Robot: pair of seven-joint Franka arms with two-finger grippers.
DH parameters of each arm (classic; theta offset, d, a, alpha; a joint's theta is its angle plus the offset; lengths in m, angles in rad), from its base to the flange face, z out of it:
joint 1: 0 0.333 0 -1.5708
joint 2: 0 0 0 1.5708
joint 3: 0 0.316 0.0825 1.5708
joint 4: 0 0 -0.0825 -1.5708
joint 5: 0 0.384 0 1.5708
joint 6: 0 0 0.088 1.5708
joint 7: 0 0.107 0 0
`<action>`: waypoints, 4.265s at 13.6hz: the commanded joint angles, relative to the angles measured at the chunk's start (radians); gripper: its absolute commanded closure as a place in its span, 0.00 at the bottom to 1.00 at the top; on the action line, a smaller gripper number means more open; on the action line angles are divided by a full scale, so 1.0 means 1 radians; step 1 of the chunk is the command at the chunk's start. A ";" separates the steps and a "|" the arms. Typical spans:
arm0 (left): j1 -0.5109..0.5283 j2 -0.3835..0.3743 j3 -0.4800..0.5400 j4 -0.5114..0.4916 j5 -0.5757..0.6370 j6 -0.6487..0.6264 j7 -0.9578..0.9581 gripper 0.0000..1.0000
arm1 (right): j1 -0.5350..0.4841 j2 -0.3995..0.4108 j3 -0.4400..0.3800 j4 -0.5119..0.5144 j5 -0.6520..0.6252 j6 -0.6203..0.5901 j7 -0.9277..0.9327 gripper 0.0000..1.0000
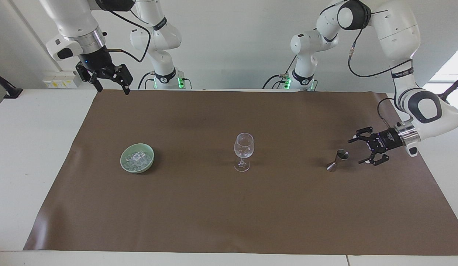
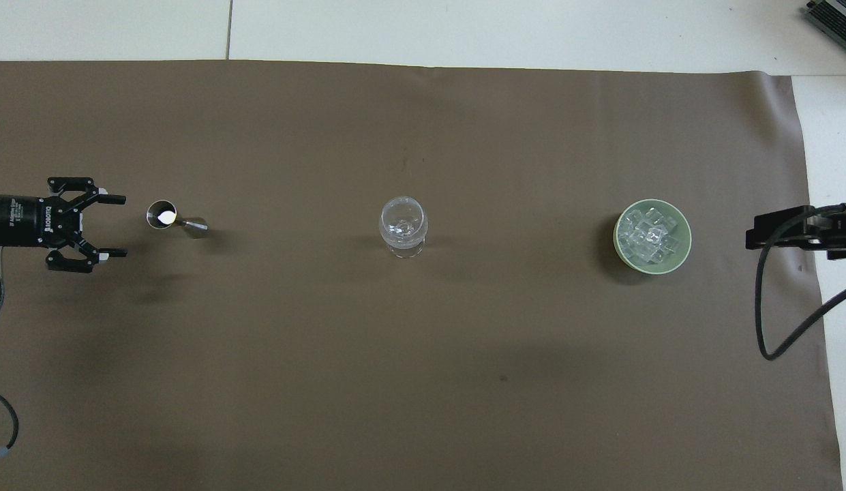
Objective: Pour wine and add ice with both arms
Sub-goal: 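Lower the left gripper around the silver cup and close it, then lift the silver cup with the left gripper toward the clear glass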
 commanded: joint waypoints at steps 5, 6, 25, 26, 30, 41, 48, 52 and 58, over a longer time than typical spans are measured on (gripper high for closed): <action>-0.017 -0.039 -0.005 -0.124 -0.138 0.085 0.163 0.00 | 0.000 -0.004 -0.003 0.000 -0.003 -0.014 -0.018 0.00; -0.011 -0.013 -0.005 -0.124 -0.164 0.082 0.187 0.00 | 0.000 -0.004 -0.003 -0.002 -0.003 -0.014 -0.018 0.00; 0.011 0.147 -0.008 -0.119 -0.459 -0.102 0.418 0.00 | 0.000 -0.004 -0.003 -0.002 -0.003 -0.014 -0.018 0.00; 0.009 0.150 -0.008 -0.122 -0.466 -0.097 0.419 0.05 | 0.000 -0.004 -0.001 -0.002 -0.003 -0.014 -0.017 0.00; 0.003 0.151 -0.010 -0.130 -0.502 -0.100 0.419 0.21 | 0.000 -0.004 -0.003 -0.002 -0.003 -0.014 -0.018 0.00; -0.008 0.150 -0.013 -0.153 -0.565 -0.099 0.419 0.40 | 0.000 -0.004 -0.003 -0.002 -0.003 -0.014 -0.018 0.00; -0.002 0.147 -0.013 -0.175 -0.598 -0.102 0.421 1.00 | 0.000 -0.004 -0.003 -0.002 -0.003 -0.014 -0.018 0.00; 0.005 0.145 -0.013 -0.170 -0.600 -0.109 0.416 1.00 | 0.000 -0.004 -0.003 -0.002 -0.003 -0.014 -0.018 0.00; -0.029 0.110 -0.010 -0.162 -0.597 -0.125 0.343 1.00 | 0.000 -0.004 -0.001 -0.002 -0.003 -0.014 -0.018 0.00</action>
